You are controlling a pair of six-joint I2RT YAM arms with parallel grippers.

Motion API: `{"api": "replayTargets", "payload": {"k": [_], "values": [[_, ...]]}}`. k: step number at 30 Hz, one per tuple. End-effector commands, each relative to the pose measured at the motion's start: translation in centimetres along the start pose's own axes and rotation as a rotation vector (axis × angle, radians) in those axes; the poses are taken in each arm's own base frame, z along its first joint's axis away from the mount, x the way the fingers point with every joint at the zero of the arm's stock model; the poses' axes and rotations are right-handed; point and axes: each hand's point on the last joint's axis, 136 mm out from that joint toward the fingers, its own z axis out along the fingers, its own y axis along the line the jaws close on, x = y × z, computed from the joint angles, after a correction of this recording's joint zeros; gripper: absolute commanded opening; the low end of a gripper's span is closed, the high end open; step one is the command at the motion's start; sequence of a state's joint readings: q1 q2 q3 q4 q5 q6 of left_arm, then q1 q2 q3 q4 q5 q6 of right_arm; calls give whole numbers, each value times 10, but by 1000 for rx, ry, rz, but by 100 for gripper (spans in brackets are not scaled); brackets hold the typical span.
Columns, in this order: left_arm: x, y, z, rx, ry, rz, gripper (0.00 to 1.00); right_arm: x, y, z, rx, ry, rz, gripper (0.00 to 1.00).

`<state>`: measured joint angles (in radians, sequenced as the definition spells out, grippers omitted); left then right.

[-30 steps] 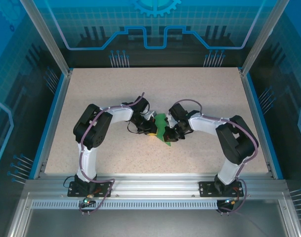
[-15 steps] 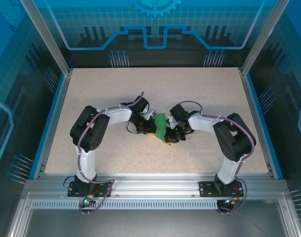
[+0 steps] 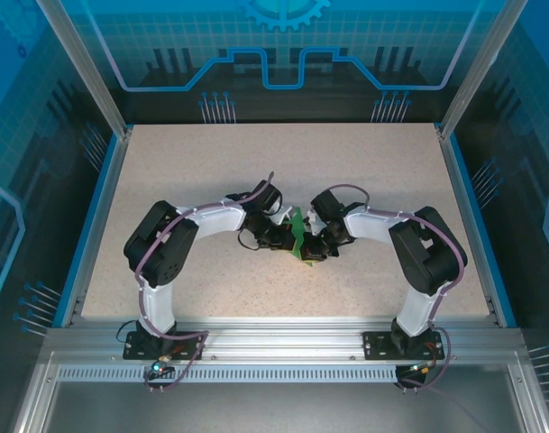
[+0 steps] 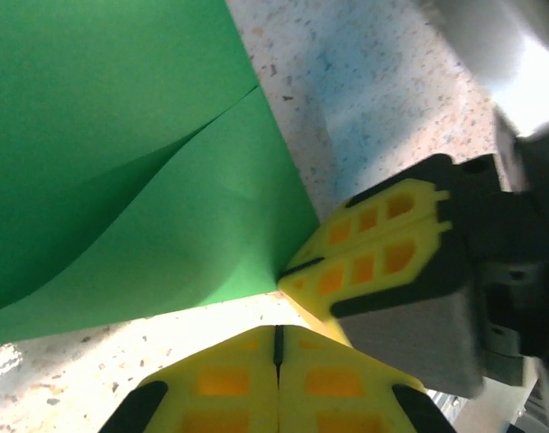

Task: Fold a paper plane with a square sheet of paper (fold left side to right side)
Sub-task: Third fold the triangle at the center of the table.

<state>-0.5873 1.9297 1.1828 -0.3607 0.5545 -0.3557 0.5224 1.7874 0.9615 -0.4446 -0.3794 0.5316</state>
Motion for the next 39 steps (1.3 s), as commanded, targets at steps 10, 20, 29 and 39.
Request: {"api": "replayTargets", "payload": {"k": [10,20,29,39], "values": [[-9,3,15,4,18,39,4,19,-34,13,102,72,66,0],[-2,22,20,-68,40,36,2,22,-38,12,122,84,65,0],[1,41,18,-146,42,37,2,24,-41,12,138,89,68,0],[-3,69,-3,-203,12,9,1,28,-45,13,140,105,77,0]]}}
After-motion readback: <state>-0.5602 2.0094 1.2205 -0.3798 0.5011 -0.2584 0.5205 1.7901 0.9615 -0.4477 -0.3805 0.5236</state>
